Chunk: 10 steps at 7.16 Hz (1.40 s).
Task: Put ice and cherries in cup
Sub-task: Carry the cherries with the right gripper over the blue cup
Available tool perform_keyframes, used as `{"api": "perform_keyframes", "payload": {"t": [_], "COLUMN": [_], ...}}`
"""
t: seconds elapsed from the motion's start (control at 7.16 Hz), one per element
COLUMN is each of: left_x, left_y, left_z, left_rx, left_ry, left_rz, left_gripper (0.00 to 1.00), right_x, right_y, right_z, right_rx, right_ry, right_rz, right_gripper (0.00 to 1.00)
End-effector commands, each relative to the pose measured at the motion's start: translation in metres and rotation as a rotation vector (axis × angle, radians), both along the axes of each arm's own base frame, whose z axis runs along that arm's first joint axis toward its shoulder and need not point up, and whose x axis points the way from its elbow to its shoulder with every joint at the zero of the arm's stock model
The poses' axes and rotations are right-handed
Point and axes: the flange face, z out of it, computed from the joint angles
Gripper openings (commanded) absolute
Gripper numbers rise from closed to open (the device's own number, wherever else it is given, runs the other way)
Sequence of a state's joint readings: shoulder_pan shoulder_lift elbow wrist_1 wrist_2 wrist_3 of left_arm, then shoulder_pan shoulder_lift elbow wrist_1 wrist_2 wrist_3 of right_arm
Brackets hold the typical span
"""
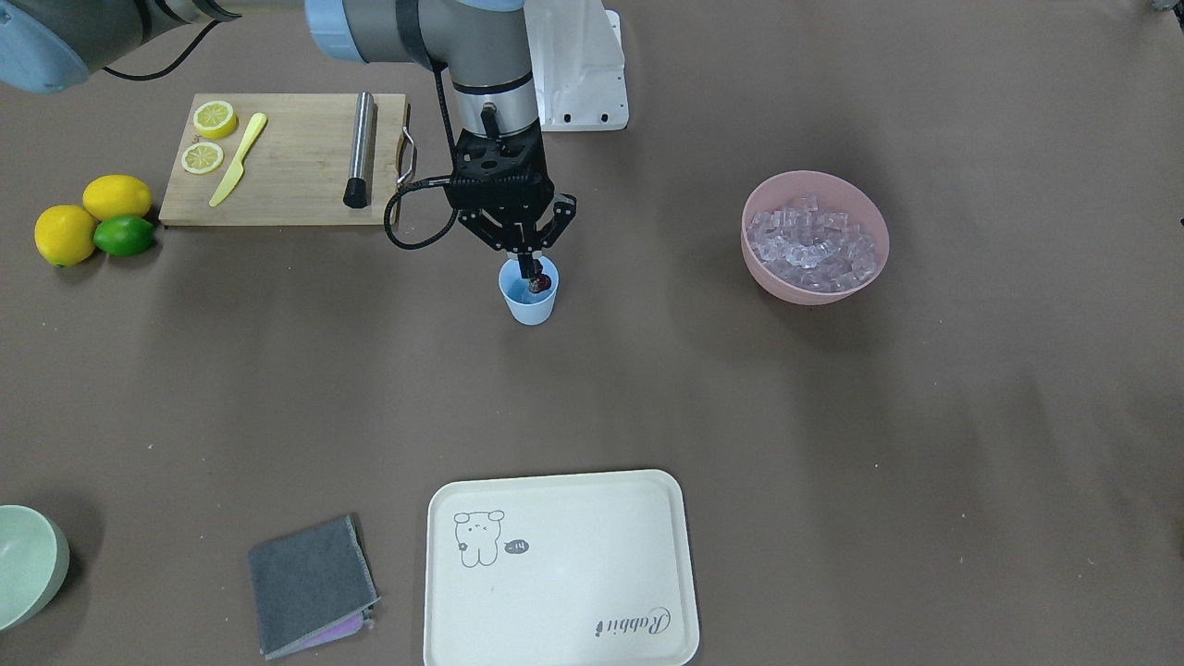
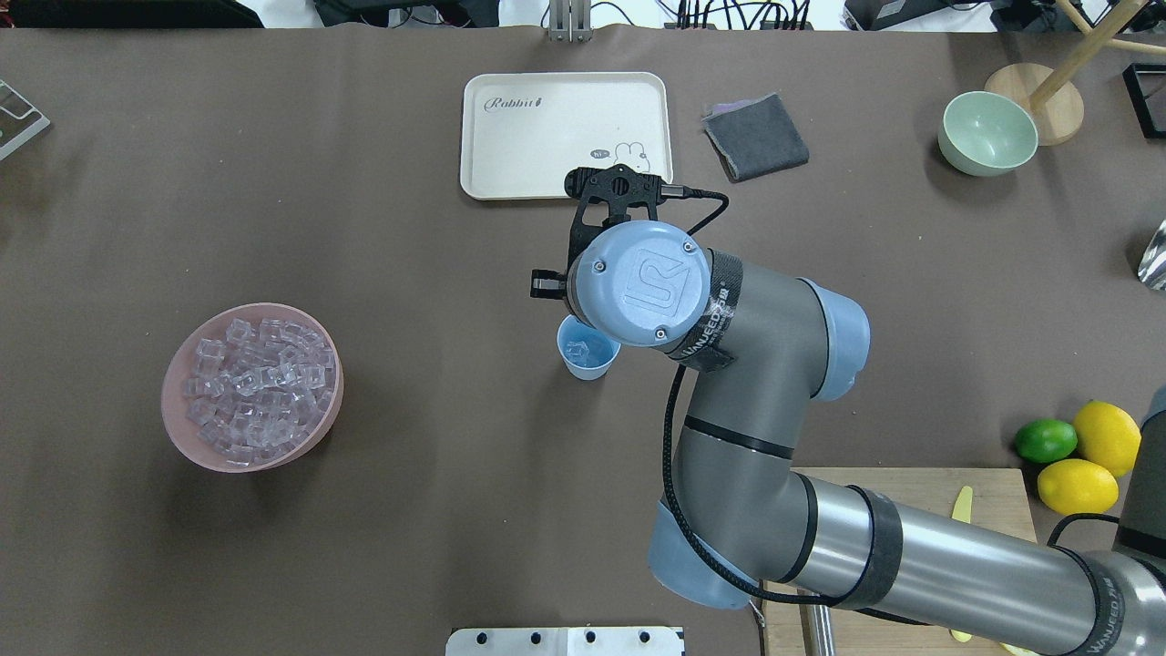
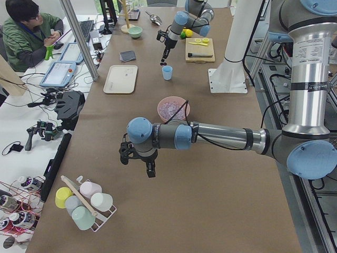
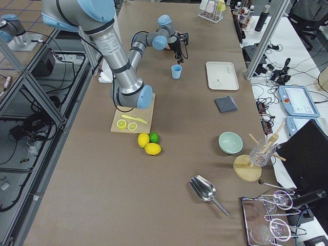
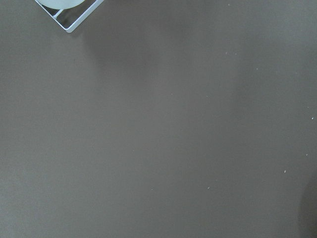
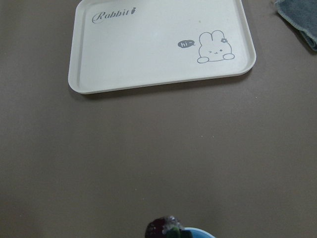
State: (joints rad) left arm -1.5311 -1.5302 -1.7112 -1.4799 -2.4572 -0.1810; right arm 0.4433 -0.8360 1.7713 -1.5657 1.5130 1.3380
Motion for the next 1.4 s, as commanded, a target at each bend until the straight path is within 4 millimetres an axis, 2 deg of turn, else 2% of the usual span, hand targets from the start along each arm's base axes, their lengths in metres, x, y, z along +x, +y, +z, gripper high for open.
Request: {"api": "perform_keyframes", "payload": {"t": [0.0, 0.28, 0.7, 0.84, 0.98, 1.26], "left_x": [0.0, 0.001, 0.001, 0.0, 0.0, 0.0], "left_y": [-0.001, -0.002, -0.003, -0.003, -0.003, -0.003], "left_z": [0.0, -0.002, -0.003, -0.003, -0.003, -0.005], "left_rx": [0.002, 0.005, 0.011, 0.012, 0.012, 0.015], "left_ry": [0.0, 0.0, 0.001, 0.001, 0.001, 0.001], "left_rz": [0.0, 0.002, 0.003, 0.001, 0.001, 0.001], "left_gripper": [0.98, 0.98, 0.98, 0.98, 0.98, 0.98], "right_x": [-0.015, -0.021, -0.022, -0.022, -0.022, -0.021], "right_y": [0.016, 0.022, 0.022, 0.022, 0.022, 0.021], "right_z": [0.015, 0.027, 0.026, 0.026, 0.031, 0.034], "right_rx": [0.01, 0.0, 0.0, 0.0, 0.013, 0.01], "right_ry": [0.031, 0.048, 0.046, 0.046, 0.063, 0.07], "right_rz": [-0.006, -0.013, -0.014, -0.014, -0.011, -0.013], "right_gripper": [0.0, 0.0, 0.0, 0.33, 0.99, 1.0]}}
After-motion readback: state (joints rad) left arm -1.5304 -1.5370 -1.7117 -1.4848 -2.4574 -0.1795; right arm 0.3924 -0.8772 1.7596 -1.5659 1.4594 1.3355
